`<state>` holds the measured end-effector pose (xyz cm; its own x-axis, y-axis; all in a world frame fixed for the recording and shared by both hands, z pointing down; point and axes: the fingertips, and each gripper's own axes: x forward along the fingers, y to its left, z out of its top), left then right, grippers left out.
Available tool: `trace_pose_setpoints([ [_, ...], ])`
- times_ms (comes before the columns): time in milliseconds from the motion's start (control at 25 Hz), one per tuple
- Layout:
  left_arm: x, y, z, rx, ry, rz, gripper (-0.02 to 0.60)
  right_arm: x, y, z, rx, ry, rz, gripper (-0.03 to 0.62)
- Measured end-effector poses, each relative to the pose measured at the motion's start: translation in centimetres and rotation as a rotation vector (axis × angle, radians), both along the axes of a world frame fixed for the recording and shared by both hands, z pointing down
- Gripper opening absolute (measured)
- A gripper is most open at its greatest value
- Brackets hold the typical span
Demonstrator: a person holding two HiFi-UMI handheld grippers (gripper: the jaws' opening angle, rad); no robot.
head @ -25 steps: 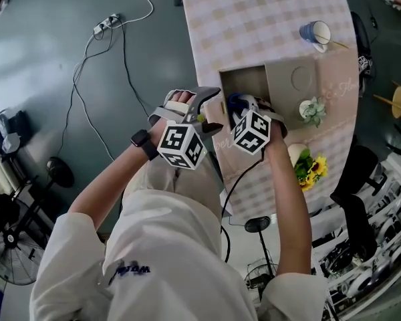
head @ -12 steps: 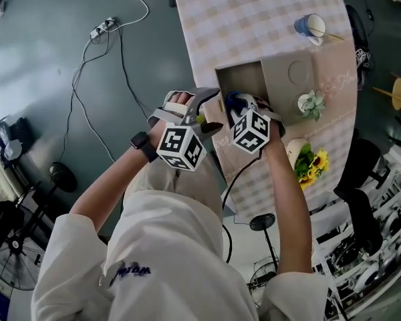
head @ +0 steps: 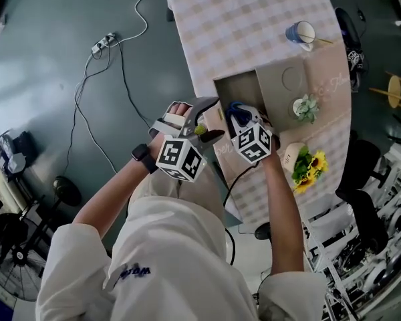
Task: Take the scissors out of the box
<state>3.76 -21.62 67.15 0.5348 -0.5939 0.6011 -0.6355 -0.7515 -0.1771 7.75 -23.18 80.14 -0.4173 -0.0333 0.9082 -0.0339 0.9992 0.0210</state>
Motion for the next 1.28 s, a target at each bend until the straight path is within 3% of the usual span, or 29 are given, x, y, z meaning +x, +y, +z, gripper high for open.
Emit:
trace_pose_setpoints([
  [280, -2.2, 0.0, -2.4, -0.036, 0.136, -0.118, 0.377, 0.3, -1.5, -4.3, 0.033, -0.136, 0.239, 0.078],
  [440, -3.0, -0.3, -5.2, -0.066, 0.306, -0.210, 0.356, 0.9, -1.3, -6.2, 0.060, -0.167, 0.317, 0.078],
  [880, -4.2, -0.1, -11.6, 0.068, 0.308, -0.213, 0.317, 2.5, -1.5, -13.2, 0.156, -0.339, 0.544, 0.075],
  [1280, -4.4, -1.5, -17.1, 0.108, 0.427, -0.285, 0.284, 3.5, -3.3, -22.7, 0.256, -0.532, 0.703, 0.075],
])
